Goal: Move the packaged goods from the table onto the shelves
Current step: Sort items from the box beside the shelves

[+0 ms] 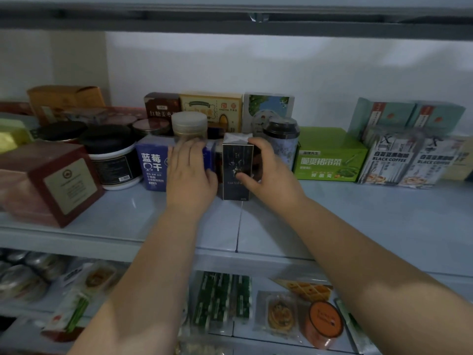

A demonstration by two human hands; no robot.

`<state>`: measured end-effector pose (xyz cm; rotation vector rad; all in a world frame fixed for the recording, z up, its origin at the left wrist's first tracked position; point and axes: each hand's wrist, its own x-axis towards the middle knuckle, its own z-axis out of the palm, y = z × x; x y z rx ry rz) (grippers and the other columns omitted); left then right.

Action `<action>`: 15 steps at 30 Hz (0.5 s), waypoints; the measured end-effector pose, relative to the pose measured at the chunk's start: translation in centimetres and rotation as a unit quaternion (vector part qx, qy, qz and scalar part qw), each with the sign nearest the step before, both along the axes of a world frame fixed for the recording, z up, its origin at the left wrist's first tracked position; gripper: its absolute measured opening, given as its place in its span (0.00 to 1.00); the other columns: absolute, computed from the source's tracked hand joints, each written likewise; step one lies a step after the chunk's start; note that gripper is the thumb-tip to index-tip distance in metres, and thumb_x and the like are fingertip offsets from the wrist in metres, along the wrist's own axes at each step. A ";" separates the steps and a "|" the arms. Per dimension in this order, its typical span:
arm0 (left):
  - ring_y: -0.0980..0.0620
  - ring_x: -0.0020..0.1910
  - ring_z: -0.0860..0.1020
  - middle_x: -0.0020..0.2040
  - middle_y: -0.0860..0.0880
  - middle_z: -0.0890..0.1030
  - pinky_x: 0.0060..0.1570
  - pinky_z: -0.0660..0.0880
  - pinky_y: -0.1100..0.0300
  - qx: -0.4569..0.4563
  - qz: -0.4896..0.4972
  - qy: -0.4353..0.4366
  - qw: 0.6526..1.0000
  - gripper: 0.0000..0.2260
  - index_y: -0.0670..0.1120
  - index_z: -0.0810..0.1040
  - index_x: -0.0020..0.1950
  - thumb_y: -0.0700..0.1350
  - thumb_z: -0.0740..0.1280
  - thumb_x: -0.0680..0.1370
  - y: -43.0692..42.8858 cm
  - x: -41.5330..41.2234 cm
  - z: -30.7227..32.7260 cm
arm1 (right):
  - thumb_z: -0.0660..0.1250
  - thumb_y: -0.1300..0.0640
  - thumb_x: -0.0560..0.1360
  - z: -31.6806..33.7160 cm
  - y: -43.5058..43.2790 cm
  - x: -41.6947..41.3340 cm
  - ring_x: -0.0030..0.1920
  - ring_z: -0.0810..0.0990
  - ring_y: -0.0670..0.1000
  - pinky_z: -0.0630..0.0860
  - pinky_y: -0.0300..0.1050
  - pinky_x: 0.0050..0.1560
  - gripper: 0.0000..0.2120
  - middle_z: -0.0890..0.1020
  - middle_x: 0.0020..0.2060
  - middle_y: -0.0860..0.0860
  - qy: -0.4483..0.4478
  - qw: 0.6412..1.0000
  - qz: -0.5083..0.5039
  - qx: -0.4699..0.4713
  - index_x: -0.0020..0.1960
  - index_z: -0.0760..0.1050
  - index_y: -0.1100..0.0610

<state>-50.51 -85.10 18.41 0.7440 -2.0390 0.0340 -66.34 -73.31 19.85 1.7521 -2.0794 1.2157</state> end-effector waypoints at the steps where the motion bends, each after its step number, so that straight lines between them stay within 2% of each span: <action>1: 0.37 0.72 0.68 0.67 0.38 0.74 0.77 0.55 0.40 -0.001 -0.002 0.000 1.000 0.24 0.38 0.71 0.69 0.41 0.63 0.73 0.0 0.0 0.0 | 0.73 0.49 0.76 -0.1 -0.6 0.4 0.51 0.81 0.52 0.81 0.55 0.48 0.36 0.79 0.60 0.56 0.002 1.000 -0.006 -0.002 0.76 0.57 0.46; 7: 0.38 0.75 0.65 0.70 0.39 0.72 0.77 0.56 0.39 0.003 -0.015 0.003 1.000 0.25 0.38 0.70 0.71 0.40 0.66 0.73 -0.1 0.2 -0.1 | 0.72 0.47 0.76 -1.0 -2.0 1.5 0.51 0.82 0.53 0.82 0.57 0.46 0.38 0.80 0.57 0.56 0.016 0.999 -0.046 -0.001 0.78 0.53 0.43; 12: 0.36 0.75 0.63 0.72 0.37 0.69 0.76 0.58 0.40 -0.025 -0.050 0.048 0.997 0.27 0.38 0.69 0.73 0.41 0.65 0.74 0.8 0.4 0.6 | 0.70 0.46 0.77 -0.5 0.0 1.8 0.63 0.76 0.57 0.78 0.52 0.52 0.42 0.75 0.66 0.59 0.053 0.996 -0.065 0.019 0.82 0.49 0.47; 15: 0.37 0.79 0.55 0.79 0.38 0.61 0.78 0.54 0.40 -0.046 -0.069 0.017 0.996 0.32 0.40 0.62 0.78 0.45 0.64 0.75 1.8 0.5 1.0 | 0.67 0.46 0.77 -0.8 2.6 1.4 0.74 0.66 0.63 0.71 0.58 0.68 0.37 0.69 0.73 0.62 0.126 0.985 -0.117 -0.002 0.81 0.57 0.54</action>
